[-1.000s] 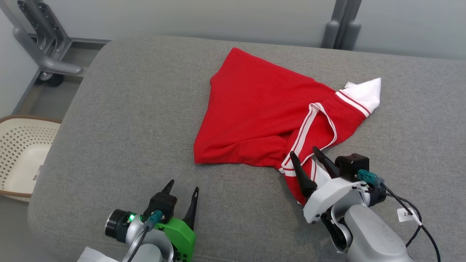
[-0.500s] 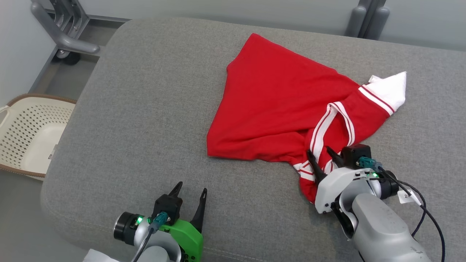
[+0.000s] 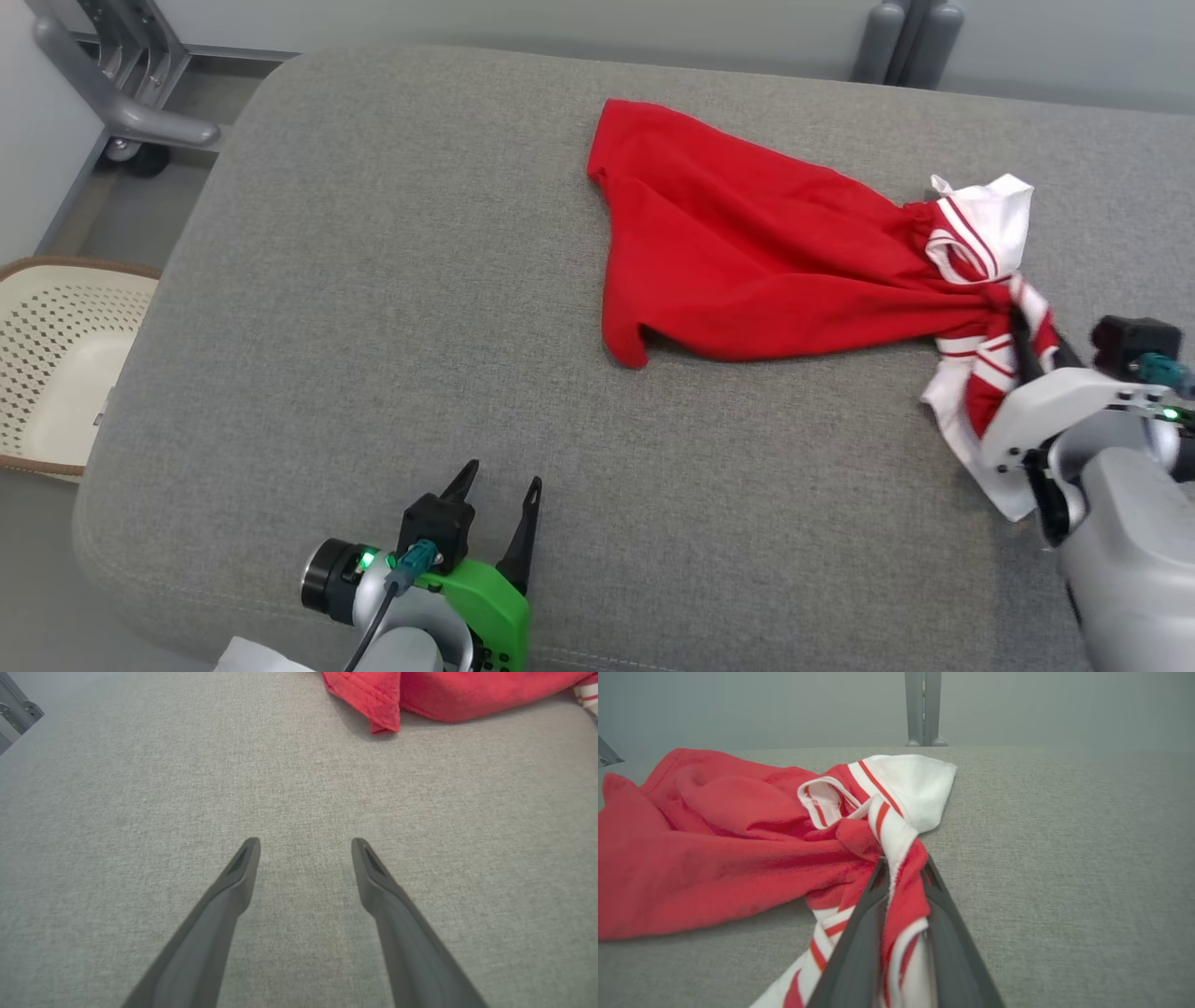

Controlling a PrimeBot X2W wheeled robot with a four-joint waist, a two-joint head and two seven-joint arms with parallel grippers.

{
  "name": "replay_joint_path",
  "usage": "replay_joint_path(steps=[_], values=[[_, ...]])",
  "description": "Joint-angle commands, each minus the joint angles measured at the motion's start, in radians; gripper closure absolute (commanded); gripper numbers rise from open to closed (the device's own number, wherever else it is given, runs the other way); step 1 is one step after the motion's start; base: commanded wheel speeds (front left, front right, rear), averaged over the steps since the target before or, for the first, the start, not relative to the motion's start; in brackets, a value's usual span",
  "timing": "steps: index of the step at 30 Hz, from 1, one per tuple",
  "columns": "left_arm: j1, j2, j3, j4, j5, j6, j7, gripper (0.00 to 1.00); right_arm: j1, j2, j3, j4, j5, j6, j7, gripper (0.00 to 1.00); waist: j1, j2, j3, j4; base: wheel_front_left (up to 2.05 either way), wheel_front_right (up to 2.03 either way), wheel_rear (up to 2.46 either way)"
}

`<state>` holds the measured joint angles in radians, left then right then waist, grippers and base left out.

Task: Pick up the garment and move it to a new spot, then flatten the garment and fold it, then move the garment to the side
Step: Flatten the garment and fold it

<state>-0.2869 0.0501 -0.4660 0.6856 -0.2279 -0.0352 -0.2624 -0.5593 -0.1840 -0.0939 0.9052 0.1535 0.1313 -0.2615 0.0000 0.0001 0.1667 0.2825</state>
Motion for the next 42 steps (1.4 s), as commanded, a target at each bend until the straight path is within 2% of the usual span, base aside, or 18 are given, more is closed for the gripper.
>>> replay_joint_path(steps=[1,2,6,9,12,16,20,25,32,39,42], values=[[-0.011,0.001,-0.005,0.001,-0.007,-0.007,-0.003,0.0,-0.003,-0.02,-0.031,0.013,-0.015,-0.001,-0.004,0.08,0.0,-0.0001,0.003,-0.01,0.0,0.0,0.0],[-0.018,0.001,-0.011,0.002,-0.007,-0.007,-0.003,0.0,-0.007,-0.031,-0.056,0.023,-0.039,-0.001,-0.004,0.0,0.0,-0.0001,0.002,-0.014,0.0,0.0,0.0],[-0.034,0.002,-0.026,-0.001,-0.027,-0.006,-0.003,0.0,-0.014,-0.031,-0.145,0.0,-0.1,-0.001,-0.004,0.0,0.0,-0.0001,-0.006,-0.038,0.0,0.0,0.0],[-0.048,0.002,-0.026,-0.008,-0.043,-0.001,-0.003,0.0,0.019,0.008,-0.166,-0.06,-0.123,-0.001,-0.004,0.0,0.0,-0.0001,-0.018,-0.072,0.0,0.0,0.0],[-0.059,0.002,-0.015,-0.01,-0.072,-0.011,-0.003,0.0,0.056,0.061,-0.137,-0.135,-0.109,-0.001,-0.004,0.0,0.0,-0.0001,-0.024,-0.124,0.0,0.0,0.0],[-0.08,0.002,-0.009,-0.014,-0.104,-0.033,-0.003,0.0,0.116,0.101,-0.048,-0.231,-0.064,-0.001,-0.004,0.0,0.0,-0.0001,-0.013,-0.206,0.0,0.0,0.0],[-0.109,0.002,0.011,0.017,-0.138,-0.045,-0.003,0.0,0.17,0.116,0.03,-0.301,-0.021,-0.001,-0.004,0.0,0.0,-0.0001,0.007,-0.287,0.0,0.0,0.0],[-0.132,0.003,0.065,0.062,-0.182,-0.05,-0.003,0.0,0.211,0.118,0.069,-0.346,0.011,-0.001,-0.004,0.0,0.0,-0.0001,0.032,-0.361,0.0,0.0,0.0],[-0.142,0.003,0.12,0.105,-0.186,-0.057,-0.003,0.0,0.229,0.111,0.073,-0.372,0.025,-0.001,-0.004,0.0,0.0,-0.0001,0.044,-0.397,0.0,0.0,0.0],[-0.132,0.003,0.164,0.113,-0.164,-0.069,-0.003,0.0,0.234,0.117,0.085,-0.378,0.028,-0.001,-0.004,0.0,0.0,-0.0001,0.044,-0.403,0.0,0.0,0.0],[-0.123,0.003,0.177,0.107,-0.132,-0.045,-0.003,0.0,0.234,0.119,0.09,-0.376,0.027,-0.001,-0.004,0.0,0.0,-0.0001,0.043,-0.401,0.0,0.0,0.0]])
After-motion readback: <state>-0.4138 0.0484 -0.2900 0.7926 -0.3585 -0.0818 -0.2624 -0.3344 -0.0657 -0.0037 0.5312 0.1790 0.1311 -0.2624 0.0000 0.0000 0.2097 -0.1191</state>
